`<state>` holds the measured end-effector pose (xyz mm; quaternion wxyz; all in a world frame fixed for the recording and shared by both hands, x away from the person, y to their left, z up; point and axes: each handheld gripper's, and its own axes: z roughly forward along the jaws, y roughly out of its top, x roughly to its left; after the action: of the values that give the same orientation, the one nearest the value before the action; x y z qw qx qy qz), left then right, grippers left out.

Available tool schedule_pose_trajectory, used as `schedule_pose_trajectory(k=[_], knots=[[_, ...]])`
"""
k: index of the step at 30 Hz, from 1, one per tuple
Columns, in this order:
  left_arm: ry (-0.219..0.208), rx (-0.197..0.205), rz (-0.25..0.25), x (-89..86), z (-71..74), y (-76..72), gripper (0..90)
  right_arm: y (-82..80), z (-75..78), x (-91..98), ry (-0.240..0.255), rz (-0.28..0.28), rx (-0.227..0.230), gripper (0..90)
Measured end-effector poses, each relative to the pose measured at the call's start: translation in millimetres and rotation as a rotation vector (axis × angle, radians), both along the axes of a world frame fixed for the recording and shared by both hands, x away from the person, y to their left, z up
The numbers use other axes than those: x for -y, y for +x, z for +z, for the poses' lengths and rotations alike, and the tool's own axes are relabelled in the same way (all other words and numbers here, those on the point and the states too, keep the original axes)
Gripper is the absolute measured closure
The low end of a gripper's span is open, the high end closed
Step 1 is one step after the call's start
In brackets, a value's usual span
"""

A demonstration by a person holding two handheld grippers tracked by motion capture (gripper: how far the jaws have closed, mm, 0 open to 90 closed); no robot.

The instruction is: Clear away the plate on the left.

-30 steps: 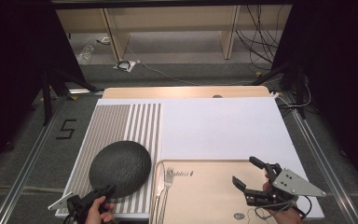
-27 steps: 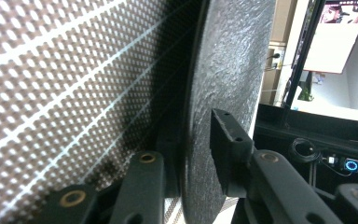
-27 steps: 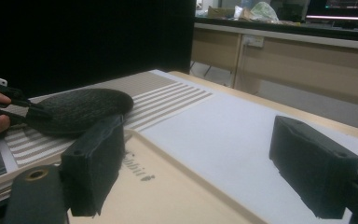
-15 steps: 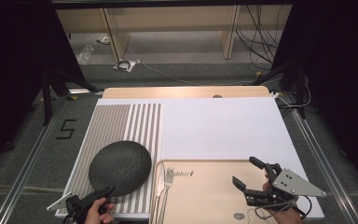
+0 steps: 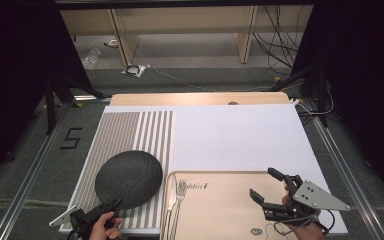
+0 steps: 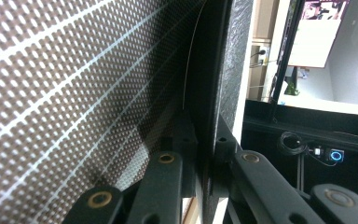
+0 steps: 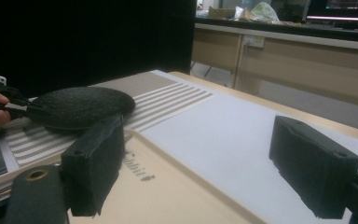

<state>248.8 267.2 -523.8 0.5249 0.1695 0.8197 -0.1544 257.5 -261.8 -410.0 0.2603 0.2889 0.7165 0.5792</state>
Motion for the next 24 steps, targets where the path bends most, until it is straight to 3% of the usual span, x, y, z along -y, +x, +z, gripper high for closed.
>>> schedule_pose_trajectory(k=[5, 8, 15, 19, 24], knots=[[0.037, 0.003, -0.036, -0.1, 4.1, 3.7, 84.5, -0.4, 0.2, -0.4, 0.001, 0.002, 0.002, 19.2], [0.008, 0.012, -0.05, 2.0, 3.0, 5.2, 84.5, -0.2, 0.2, 0.0, 0.003, 0.0, 0.002, 19.2], [-0.019, 0.071, -0.088, 4.5, 6.1, 9.5, 84.5, -0.3, 0.2, 0.1, 0.004, 0.0, 0.002, 19.2], [-0.015, 0.094, -0.119, 5.1, 10.5, 11.1, 84.4, -0.3, 0.2, -0.1, 0.003, 0.0, 0.004, 19.2], [-0.052, 0.117, -0.144, 10.7, 12.0, 10.4, 84.4, -0.4, 0.2, -0.2, 0.002, 0.0, 0.003, 19.2]])
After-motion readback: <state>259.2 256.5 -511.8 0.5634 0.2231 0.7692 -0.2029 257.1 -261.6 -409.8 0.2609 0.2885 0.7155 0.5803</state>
